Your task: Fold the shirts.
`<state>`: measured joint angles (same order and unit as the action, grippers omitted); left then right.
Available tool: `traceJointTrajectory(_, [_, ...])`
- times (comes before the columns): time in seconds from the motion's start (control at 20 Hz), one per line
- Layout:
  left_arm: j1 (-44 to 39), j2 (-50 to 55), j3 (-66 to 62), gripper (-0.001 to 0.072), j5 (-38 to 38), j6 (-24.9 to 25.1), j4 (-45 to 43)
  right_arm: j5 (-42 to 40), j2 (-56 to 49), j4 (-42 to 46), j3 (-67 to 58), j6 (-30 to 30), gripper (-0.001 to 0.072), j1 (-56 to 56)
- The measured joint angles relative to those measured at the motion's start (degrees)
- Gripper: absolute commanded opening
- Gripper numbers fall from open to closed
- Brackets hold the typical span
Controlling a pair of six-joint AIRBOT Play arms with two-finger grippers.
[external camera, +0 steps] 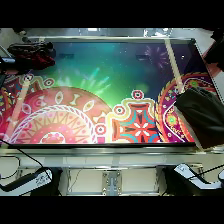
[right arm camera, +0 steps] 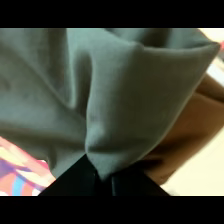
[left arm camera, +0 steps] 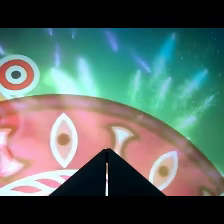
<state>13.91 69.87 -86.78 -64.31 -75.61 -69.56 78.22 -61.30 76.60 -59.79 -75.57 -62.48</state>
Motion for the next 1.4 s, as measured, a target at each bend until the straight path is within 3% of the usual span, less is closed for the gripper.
traceJointTrajectory(0.05, [0.00, 0.00, 0.00, 0.0012, 0.00, 0.02, 0.28, -1.77, 1.03, 0.07, 3.76, 0.39, 0.0158, -1.14])
traceJointTrajectory(0.1, [0.00, 0.00, 0.00, 0.0011, -0.02, 0.00, 0.48, -2.99, 2.01, 0.11, 6.64, 0.81, 0.0346, -2.01])
traceJointTrajectory(0.15, [0.00, 0.00, 0.00, 0.0011, 0.00, 0.00, 0.63, -3.54, 2.73, -0.09, 8.31, 1.07, 0.0424, -2.62])
traceJointTrajectory(0.4, [0.00, 0.00, 0.00, 0.0011, -0.02, 0.00, 0.92, -3.80, 9.16, -6.01, 2.67, 1.27, 0.0419, -3.96])
traceJointTrajectory(0.6, [0.00, 0.00, 0.00, 0.0011, -0.02, 0.00, 1.01, -7.04, 16.33, -21.42, -5.86, 1.64, 0.0408, -2.82])
traceJointTrajectory(0.85, [0.00, 0.00, 0.00, 0.0012, -0.04, -0.11, 1.05, -11.04, 16.31, -37.22, -8.87, 8.13, 0.0408, 14.43])
traceJointTrajectory(1.15, [0.00, 0.00, 0.02, 0.0012, -0.09, -1.95, 1.07, -18.51, 1.79, -34.60, -9.53, 14.78, 0.0408, 47.52])
traceJointTrajectory(1.4, [0.00, 0.00, 0.07, 0.0012, -0.83, -2.23, 1.07, -24.28, -9.92, -29.97, -9.60, 16.09, 0.0408, 60.22])
